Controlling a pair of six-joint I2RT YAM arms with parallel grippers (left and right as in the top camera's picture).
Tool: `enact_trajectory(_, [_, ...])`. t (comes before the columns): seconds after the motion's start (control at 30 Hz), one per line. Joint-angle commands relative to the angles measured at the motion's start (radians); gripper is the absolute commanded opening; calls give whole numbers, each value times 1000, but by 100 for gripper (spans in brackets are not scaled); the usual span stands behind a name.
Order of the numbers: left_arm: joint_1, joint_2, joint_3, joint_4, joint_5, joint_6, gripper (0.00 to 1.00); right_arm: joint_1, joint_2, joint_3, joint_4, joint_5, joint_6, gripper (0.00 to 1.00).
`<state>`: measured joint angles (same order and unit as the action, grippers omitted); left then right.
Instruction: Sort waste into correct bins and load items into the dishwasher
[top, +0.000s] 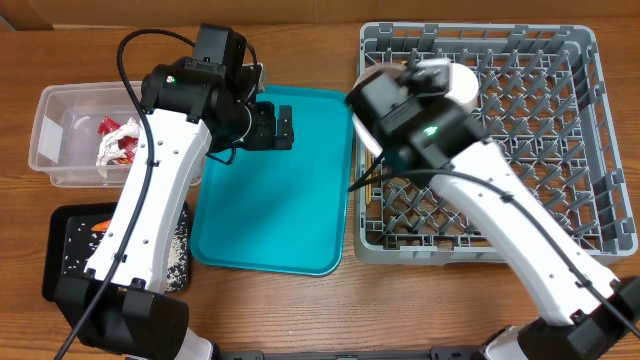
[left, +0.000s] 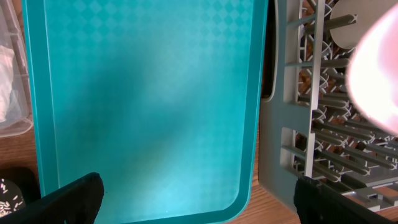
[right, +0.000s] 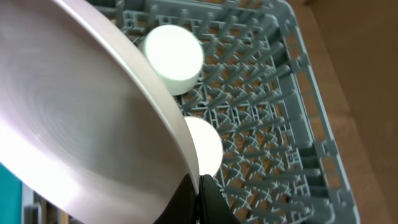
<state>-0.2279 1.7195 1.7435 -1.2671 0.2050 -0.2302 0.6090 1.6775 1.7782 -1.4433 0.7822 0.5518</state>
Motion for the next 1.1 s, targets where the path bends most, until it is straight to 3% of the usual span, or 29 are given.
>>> enact_trajectory(0.0, [-2,8,-8,0,-6,-1,100,-31,0,42,-41,-37,147,4])
enact_trajectory(0.13, [-2,8,-8,0,-6,-1,100,-34,48,41,-122,-42,272,4])
enact_trajectory(0.4, [-2,8,-8,-11,-7,31,100,-32,99,41,-58,-132,349,4])
enact_trajectory(0.6, [-2,8,-8,-14,-6,39,100,-32,103,41,-76,-76,403,4])
enact_trajectory(1.07, [-2,8,-8,0,-6,39,100,-25,123,41,-192,34,430,4])
